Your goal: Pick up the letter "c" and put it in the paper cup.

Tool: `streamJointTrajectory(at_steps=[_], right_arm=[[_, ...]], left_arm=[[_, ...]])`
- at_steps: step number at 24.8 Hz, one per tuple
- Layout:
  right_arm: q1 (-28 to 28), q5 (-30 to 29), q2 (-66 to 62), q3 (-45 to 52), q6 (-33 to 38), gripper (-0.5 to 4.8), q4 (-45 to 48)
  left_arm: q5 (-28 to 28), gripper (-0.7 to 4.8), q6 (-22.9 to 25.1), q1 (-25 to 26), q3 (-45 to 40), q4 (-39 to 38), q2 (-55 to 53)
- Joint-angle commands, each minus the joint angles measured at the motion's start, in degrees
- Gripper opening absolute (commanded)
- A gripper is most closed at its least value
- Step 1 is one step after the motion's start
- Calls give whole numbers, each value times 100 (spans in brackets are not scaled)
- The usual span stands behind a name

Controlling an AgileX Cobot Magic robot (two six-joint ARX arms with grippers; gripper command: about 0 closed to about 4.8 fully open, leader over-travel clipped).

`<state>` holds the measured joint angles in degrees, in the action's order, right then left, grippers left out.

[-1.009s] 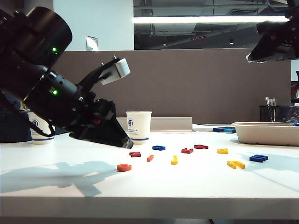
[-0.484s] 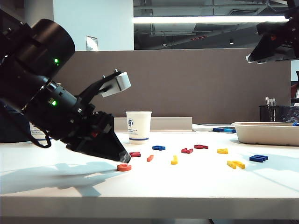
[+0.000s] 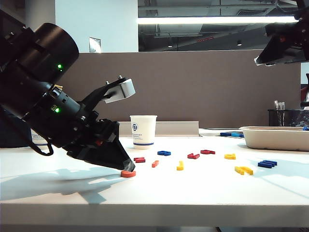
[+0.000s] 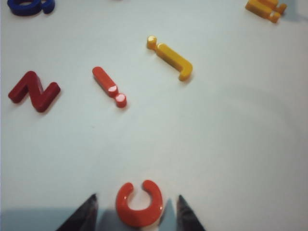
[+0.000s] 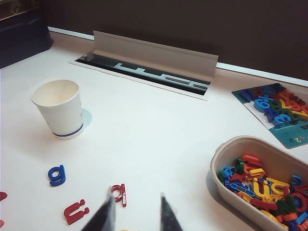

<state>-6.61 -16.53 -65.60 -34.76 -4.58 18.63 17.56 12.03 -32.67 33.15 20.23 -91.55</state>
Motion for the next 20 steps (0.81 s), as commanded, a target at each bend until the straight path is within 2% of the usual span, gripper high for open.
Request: streamJointTrajectory(at_steps=[1, 14, 20], right_arm=[[-4, -9, 9, -28, -22, 117, 90], [-4, 7, -61, -28, -142, 117, 76], [-4, 7, -81, -28, -146, 117, 72]], left_arm=[[0, 194, 17, 2, 33, 129, -33], [-83, 194, 17, 0, 221, 210, -138], [-74, 194, 17, -7, 326, -42, -442]])
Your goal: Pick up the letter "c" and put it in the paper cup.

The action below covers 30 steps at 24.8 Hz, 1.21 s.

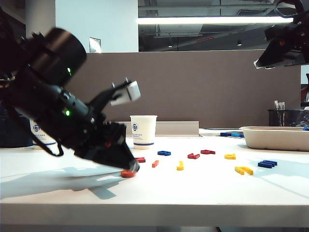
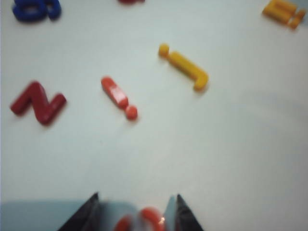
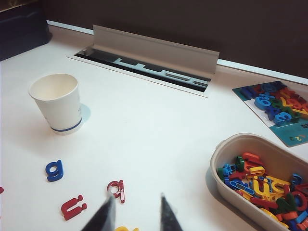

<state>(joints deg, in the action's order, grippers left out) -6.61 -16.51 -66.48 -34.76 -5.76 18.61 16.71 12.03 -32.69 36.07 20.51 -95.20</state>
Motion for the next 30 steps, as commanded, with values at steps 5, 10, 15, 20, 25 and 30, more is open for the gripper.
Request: streamJointTrajectory(at_steps=[5, 10, 15, 20, 25, 30], right_arm=[[-4, 9, 7, -28, -31, 117, 68], [-4, 37, 7, -28, -31, 117, 72], [-4, 50, 7, -28, -33, 117, 72], [-4, 50, 7, -28, -33, 117, 72], [-4, 50, 7, -28, -33, 117, 74], [-4, 52, 7, -28, -52, 117, 72]], left_arm=[[4, 193, 83, -136, 33, -72, -109], [-7, 192, 131, -249, 33, -125, -109], [-120, 192, 155, -238, 33, -472, -107], [-323, 192, 407, -238, 31, -629, -107], [-555, 192, 407, -238, 33, -739, -107], [-564, 192, 409, -236, 31, -1056, -105]])
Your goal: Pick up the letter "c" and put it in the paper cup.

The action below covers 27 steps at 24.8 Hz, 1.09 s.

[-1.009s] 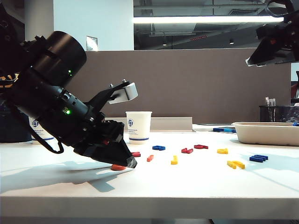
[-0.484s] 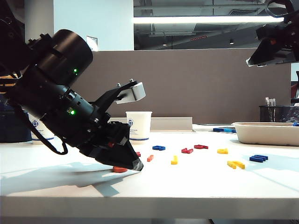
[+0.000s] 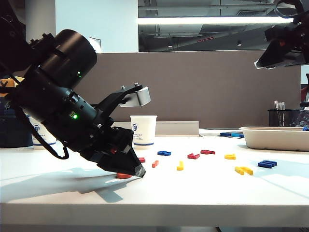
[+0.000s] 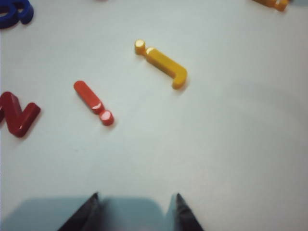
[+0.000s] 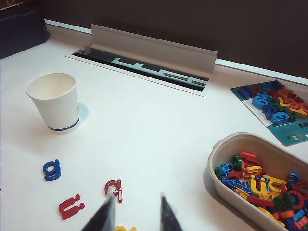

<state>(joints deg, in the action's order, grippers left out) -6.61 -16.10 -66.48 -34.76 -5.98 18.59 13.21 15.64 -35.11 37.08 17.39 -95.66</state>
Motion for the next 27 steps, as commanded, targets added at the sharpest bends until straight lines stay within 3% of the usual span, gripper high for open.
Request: streamJointTrajectory(at_steps=[1, 7, 8, 9, 11, 18, 27], right_arm=[[-4, 13, 7, -28, -31, 117, 74], [-4, 98, 7, -28, -50, 117, 76], [-4, 98, 7, -28, -50, 117, 76], [-4, 98, 7, -28, -50, 117, 76], [-4, 96, 7, -28, -50, 117, 74], [-4, 96, 7, -28, -50, 117, 70], [-4, 92, 7, -28, -48, 117, 52]], left_arm=[[-216, 192, 48, 7, -70, -765, -59], [-313, 174, 48, 7, -68, -778, -59], [-313, 162, 48, 7, -68, -767, -59], [-313, 108, 48, 7, -68, -748, -59], [-313, 80, 48, 7, -68, -715, -59], [-319, 80, 46, 7, -35, -356, -48], [-603, 80, 48, 46, 699, -693, 70]])
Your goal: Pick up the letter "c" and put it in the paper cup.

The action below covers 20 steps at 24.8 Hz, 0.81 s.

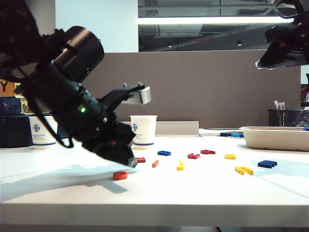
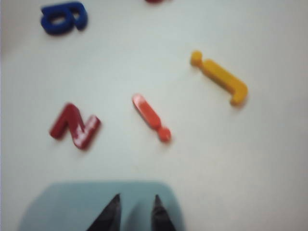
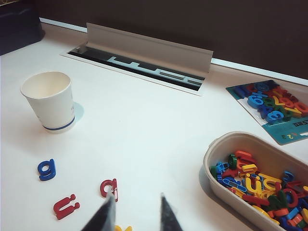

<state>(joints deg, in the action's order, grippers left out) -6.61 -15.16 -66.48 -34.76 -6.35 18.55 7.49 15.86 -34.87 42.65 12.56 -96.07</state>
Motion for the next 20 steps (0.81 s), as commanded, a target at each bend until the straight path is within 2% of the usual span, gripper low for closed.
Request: streamJointTrajectory(at_steps=[1, 10, 15, 18, 20], right_arm=[[-4, -2, 9, -28, -11, 117, 57], [-4, -2, 20, -28, -9, 117, 61], [-9, -4, 96, -28, -11, 117, 59], [-9, -4, 125, -28, -9, 117, 57], [-9, -4, 129, -28, -9, 117, 55]], left_arm=[[-146, 80, 26, 22, 157, -326, 216], [-210, 79, 0, 205, 149, -1078, 1215], [24, 78, -20, 190, 129, -1834, 1440], [74, 49, -24, 188, 105, -2037, 1495], [181, 47, -26, 162, 103, -2197, 1523]])
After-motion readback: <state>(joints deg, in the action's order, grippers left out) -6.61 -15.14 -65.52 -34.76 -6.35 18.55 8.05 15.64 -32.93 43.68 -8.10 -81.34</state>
